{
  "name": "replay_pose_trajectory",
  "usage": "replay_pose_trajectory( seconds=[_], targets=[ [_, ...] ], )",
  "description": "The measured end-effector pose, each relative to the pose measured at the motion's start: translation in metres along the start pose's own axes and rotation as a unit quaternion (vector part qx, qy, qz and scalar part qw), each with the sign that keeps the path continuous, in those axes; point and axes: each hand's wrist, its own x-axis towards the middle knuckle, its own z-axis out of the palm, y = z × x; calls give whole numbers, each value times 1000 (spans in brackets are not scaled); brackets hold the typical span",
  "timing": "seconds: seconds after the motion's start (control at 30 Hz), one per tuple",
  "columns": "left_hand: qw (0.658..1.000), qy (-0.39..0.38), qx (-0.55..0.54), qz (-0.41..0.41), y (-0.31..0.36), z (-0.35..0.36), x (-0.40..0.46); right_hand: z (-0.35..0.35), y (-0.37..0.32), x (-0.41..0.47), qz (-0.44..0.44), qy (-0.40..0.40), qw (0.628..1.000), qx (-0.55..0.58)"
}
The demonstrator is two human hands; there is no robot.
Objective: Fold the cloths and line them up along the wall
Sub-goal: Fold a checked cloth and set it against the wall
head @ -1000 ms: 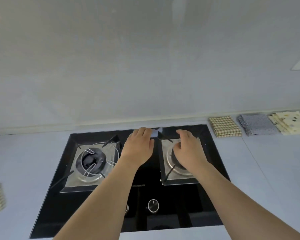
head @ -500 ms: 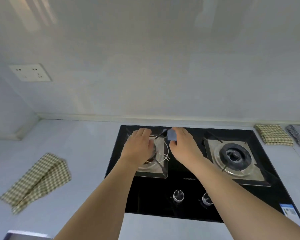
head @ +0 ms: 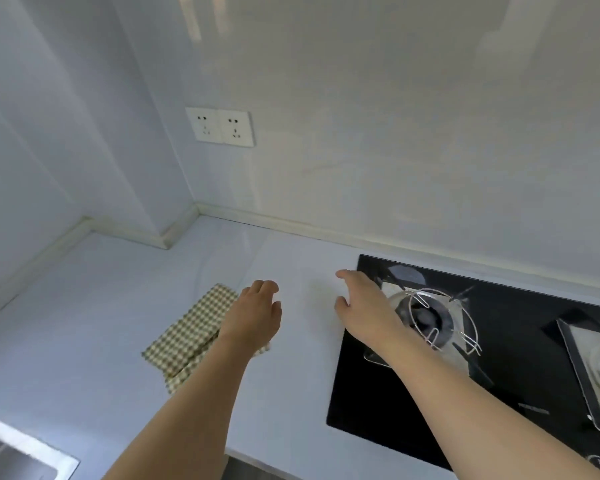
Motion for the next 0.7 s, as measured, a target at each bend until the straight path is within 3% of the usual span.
replay_pose_trajectory(
  seconds=[0.1,0.37,0.53,0.7],
  targets=[
    [999,-26,-10,-30,-42,2,-4,27,-23,18,-29,-25,999,3],
    [977,-212,4,-27,-165,37,5,144,-59,52,-55,-104,993,-31],
    [989,-133,37,60,-205,72,29,226,-46,74,-93,-114,988,-50],
    [976,-98,133,145,-212,81,46,270,-21,84,-183,-10,981,-68]
  ],
)
